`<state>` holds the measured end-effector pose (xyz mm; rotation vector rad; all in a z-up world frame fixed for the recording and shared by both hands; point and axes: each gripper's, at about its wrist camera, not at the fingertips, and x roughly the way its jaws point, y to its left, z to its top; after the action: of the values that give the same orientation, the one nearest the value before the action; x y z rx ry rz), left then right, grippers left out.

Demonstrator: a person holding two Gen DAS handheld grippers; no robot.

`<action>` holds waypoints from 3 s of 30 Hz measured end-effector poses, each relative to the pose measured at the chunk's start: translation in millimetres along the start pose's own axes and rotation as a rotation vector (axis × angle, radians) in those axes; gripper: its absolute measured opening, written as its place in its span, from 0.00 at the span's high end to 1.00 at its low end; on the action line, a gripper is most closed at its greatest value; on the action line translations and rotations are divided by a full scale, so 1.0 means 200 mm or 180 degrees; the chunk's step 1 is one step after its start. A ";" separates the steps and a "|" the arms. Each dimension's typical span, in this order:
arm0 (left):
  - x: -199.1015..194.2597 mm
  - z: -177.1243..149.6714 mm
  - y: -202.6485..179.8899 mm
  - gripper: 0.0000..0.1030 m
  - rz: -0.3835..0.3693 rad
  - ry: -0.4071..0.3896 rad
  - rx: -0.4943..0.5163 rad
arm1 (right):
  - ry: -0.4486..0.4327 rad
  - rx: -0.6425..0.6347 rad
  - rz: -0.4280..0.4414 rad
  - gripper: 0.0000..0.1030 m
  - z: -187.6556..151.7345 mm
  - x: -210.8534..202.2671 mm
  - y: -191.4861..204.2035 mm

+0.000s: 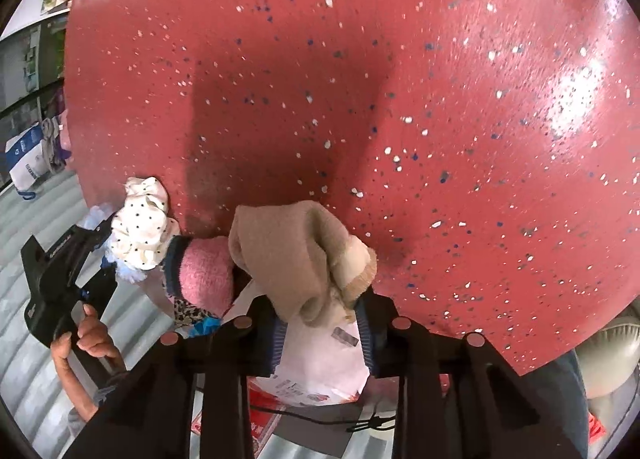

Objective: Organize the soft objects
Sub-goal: 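Grasp the light-blue fluffy toy with the left tool while the right tool grasps the beige sock, then carry the fluffy toy and beige sock over the white box with both tools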

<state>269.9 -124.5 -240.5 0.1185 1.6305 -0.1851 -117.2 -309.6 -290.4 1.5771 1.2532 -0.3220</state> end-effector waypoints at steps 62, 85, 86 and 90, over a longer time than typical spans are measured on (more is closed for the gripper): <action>-0.43 -1.69 -0.08 0.68 -0.0758 0.0269 0.2103 | -0.0869 -0.1659 -0.0995 0.70 -0.91 -0.25 -0.15; -0.68 -1.76 0.42 0.68 -0.0872 -0.0252 0.1655 | -0.0743 -0.2783 -0.1168 0.70 -1.41 -0.04 0.23; -0.69 -1.76 0.45 0.68 -0.0871 -0.0274 0.1626 | -0.0720 -0.2836 -0.1162 0.70 -1.43 -0.03 0.26; -0.73 -1.77 0.56 0.68 -0.0858 -0.0375 0.1479 | -0.0676 -0.3031 -0.1151 0.70 -1.52 0.00 0.33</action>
<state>-44.9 57.6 -79.2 0.2371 1.4575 -0.7642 -176.0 -50.3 -128.0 0.4951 1.2432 -0.0773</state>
